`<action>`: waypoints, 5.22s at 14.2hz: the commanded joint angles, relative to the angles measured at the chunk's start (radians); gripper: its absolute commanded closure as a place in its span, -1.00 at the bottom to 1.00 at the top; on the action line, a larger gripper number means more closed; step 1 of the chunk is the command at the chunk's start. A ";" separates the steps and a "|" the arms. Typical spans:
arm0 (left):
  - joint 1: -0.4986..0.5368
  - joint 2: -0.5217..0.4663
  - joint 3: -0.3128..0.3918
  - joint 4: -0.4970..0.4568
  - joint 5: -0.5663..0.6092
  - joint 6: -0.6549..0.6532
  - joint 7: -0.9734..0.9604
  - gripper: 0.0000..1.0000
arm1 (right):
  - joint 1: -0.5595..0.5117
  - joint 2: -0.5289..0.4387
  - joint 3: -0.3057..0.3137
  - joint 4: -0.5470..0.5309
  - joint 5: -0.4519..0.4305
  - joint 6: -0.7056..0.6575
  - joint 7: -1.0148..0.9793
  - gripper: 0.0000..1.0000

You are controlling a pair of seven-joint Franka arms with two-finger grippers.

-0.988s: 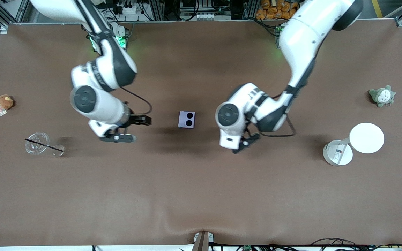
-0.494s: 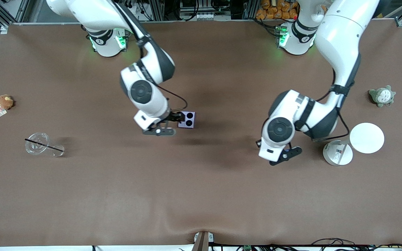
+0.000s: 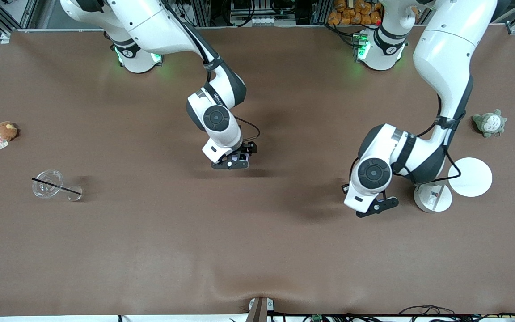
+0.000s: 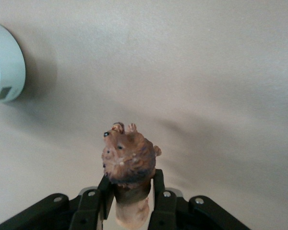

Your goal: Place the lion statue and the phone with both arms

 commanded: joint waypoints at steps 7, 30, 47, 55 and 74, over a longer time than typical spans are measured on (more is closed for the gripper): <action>0.128 -0.014 -0.009 -0.129 0.080 0.154 0.169 1.00 | 0.006 0.021 -0.011 0.003 -0.002 -0.011 0.028 -1.00; 0.290 -0.022 -0.017 -0.163 0.074 0.283 0.432 -1.00 | 0.018 0.032 -0.014 -0.006 -0.005 -0.009 0.072 0.67; 0.304 -0.335 -0.115 0.158 -0.193 -0.410 0.441 -1.00 | -0.631 -0.312 -0.138 -0.340 -0.015 -0.117 -0.735 0.54; 0.304 -0.530 -0.109 0.178 -0.222 -0.433 0.496 -1.00 | -0.707 -0.203 -0.137 -0.345 -0.100 0.032 -0.749 0.55; 0.119 -0.824 0.203 -0.084 -0.443 -0.439 0.705 -1.00 | -0.692 -0.275 -0.135 -0.388 -0.099 -0.018 -0.724 -1.00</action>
